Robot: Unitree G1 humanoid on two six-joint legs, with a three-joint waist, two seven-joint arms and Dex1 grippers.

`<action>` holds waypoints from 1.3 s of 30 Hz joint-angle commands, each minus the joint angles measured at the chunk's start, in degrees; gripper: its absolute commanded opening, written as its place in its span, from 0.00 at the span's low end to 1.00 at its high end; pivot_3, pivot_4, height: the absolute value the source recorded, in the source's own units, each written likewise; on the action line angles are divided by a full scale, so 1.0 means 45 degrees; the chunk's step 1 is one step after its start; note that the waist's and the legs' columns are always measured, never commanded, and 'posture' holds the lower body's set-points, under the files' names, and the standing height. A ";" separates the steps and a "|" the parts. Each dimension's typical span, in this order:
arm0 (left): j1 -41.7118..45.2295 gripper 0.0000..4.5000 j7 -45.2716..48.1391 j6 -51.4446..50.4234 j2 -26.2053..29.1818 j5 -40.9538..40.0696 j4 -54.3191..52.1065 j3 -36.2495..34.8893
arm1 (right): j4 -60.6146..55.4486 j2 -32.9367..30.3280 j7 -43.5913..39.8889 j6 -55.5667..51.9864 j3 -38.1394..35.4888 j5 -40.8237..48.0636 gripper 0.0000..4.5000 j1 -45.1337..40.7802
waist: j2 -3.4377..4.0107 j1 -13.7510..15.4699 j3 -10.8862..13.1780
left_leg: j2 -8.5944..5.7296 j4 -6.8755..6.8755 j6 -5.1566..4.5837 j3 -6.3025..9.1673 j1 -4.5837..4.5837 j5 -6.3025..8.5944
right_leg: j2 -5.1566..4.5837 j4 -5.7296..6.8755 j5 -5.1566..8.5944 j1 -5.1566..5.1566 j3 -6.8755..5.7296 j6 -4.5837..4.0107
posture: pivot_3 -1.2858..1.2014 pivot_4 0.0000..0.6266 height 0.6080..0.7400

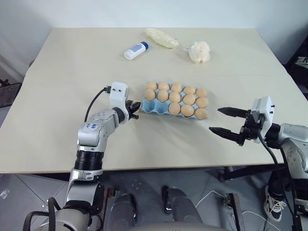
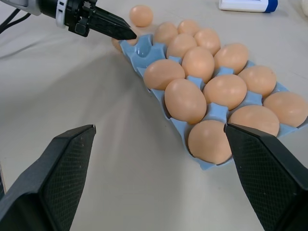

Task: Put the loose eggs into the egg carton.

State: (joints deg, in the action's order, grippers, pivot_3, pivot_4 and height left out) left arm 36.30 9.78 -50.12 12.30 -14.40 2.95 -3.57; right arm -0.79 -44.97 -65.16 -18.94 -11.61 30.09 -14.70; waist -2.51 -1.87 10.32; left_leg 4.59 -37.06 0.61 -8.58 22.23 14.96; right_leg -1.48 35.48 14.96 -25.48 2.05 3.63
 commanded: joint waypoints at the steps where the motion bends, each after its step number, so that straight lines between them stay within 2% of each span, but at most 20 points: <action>1: 0.0007 0.25 -0.0158 0.0033 0.0174 0.0024 -0.0490 -0.0425 | -0.0220 -0.0292 0.0026 0.0092 -0.0314 -0.0035 1.00 -0.0020 | 0.0000 -0.0001 0.0000 | 0.0000 0.0000 0.0001 0.0001 0.0000 0.0000 | 0.0000 0.0000 0.0000 0.0000 0.0000 0.0000 | 0.52 0.24 1.00; 12: -0.0378 0.25 0.0814 0.0718 0.0666 -0.0776 -0.1810 -0.1289 | -0.0187 -0.0267 0.0057 0.0105 -0.0383 -0.0140 1.00 0.0054 | 0.0000 0.0037 0.0000 | 0.0000 0.0008 0.0004 0.0001 0.0012 0.0003 | -0.0006 -0.0015 0.0000 -0.0001 -0.0006 -0.0001 | 0.52 0.24 1.00; 18: -0.0798 0.25 0.2588 0.1941 0.1448 -0.1522 -0.1782 -0.1842 | -0.0191 -0.0200 0.0129 0.0129 -0.0384 -0.0191 1.00 0.0103 | 0.0001 0.0014 0.0001 | 0.0011 0.0009 0.0008 -0.0002 0.0009 0.0006 | -0.0008 -0.0015 0.0013 -0.0002 -0.0005 -0.0023 | 0.52 0.24 1.00; 24: -0.0862 0.25 0.4627 0.2515 0.2109 -0.3199 -0.1615 -0.2925 | -0.0323 -0.0133 0.0287 0.0128 -0.0386 -0.0184 1.00 0.0255 | 0.0002 0.0018 0.0001 | 0.0010 0.0007 0.0009 -0.0004 0.0013 0.0007 | -0.0009 -0.0019 0.0025 -0.0002 -0.0008 -0.0044 | 0.52 0.24 1.00; 28: -0.0695 0.25 0.5182 0.2599 0.2714 -0.3518 -0.0914 -0.3188 | -0.0385 -0.0094 0.0386 0.0128 -0.0362 -0.0152 1.00 0.0289 | 0.0002 0.0019 0.0001 | 0.0012 0.0008 0.0008 -0.0006 0.0010 0.0009 | -0.0010 -0.0022 0.0026 -0.0002 -0.0005 -0.0047 | 0.52 0.24 1.00; 32: -0.0007 0.25 0.8103 0.3219 0.4185 -0.3541 0.1027 -0.2545 | -0.0428 0.0098 0.0605 0.0209 -0.0340 -0.0141 1.00 0.0378 | 0.0002 0.0005 0.0002 | 0.0018 0.0003 0.0010 -0.0003 0.0009 0.0009 | -0.0005 -0.0018 0.0044 -0.0005 -0.0011 -0.0079 | 0.52 0.24 1.00; 35: 0.0920 0.25 0.8931 0.4006 0.4273 -0.3128 0.2301 -0.1896 | -0.0436 0.0210 0.0712 0.0262 -0.0310 -0.0142 1.00 0.0402 | 0.0002 0.0032 0.0002 | 0.0012 0.0004 0.0069 -0.0003 0.0013 0.0042 | -0.0008 -0.0024 0.0049 -0.0008 -0.0018 -0.0087 | 0.52 0.24 1.00; 39: 0.2392 0.25 1.0066 0.5149 0.3856 -0.2531 0.4071 -0.0830 | -0.0560 0.0429 0.0784 0.0388 -0.0344 -0.0053 1.00 0.0478 | 0.0002 0.0080 0.0001 | -0.0007 0.0000 0.0040 -0.0002 0.0042 0.0052 | -0.0018 -0.0064 0.0046 -0.0003 -0.0021 -0.0081 | 0.52 0.24 1.00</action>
State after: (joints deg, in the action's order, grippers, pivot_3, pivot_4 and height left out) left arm 44.79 52.65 -29.71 30.23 -26.75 19.81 -9.28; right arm -1.50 -43.35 -61.75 -18.50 -11.69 28.92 -12.63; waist -2.50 -1.51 10.32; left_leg 4.55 -37.06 0.71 -8.60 22.46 15.18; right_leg -1.56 35.12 15.14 -25.49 1.95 3.30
